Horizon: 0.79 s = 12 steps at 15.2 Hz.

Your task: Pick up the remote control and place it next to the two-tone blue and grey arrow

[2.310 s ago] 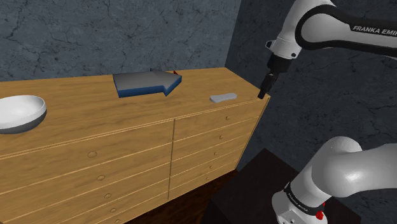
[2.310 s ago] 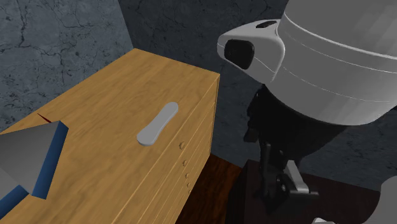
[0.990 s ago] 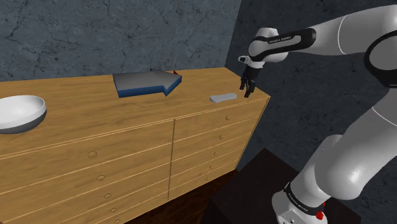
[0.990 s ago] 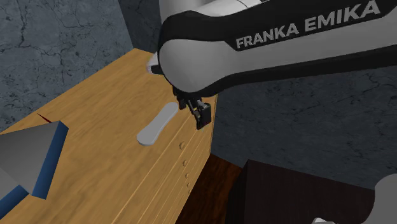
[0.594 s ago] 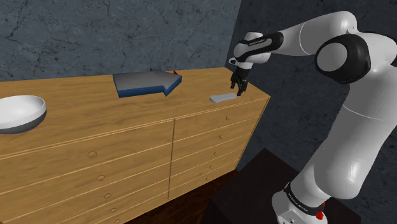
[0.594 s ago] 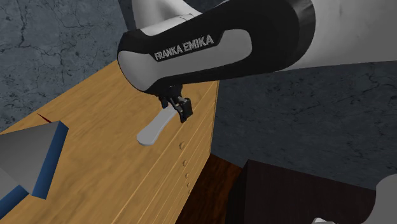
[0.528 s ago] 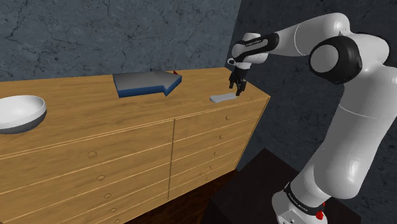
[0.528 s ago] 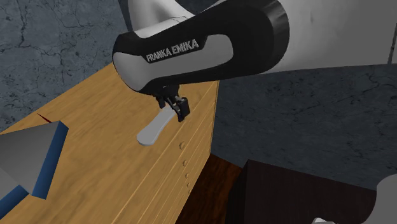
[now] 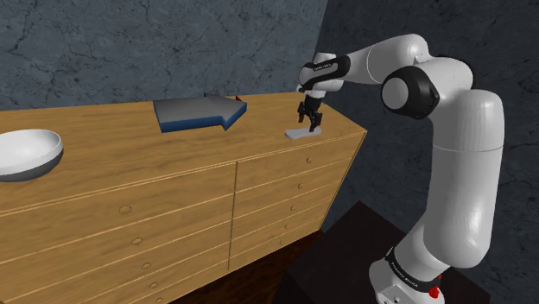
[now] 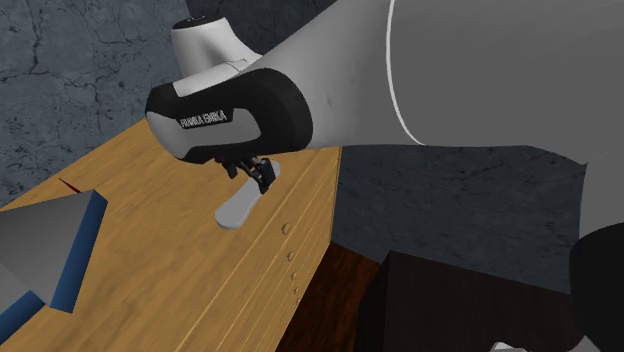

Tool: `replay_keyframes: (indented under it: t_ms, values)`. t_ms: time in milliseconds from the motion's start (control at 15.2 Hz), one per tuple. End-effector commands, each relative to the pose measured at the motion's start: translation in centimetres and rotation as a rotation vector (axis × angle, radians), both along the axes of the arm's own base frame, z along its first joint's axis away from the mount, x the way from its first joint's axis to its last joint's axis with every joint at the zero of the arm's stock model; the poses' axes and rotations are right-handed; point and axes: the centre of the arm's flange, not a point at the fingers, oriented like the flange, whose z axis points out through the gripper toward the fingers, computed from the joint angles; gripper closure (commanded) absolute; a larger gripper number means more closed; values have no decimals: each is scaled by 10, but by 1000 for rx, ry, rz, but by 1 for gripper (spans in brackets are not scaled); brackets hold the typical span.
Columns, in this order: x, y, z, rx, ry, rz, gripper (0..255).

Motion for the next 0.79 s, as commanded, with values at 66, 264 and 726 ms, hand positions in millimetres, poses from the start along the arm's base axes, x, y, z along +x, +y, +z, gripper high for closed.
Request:
replay_keyframes:
  t_ms: [66,264,726]
  values:
    - [1,1,-17,0,0,4,0]
    - [1,1,-30,0,0,4,0]
    - [1,1,-30,0,0,4,0]
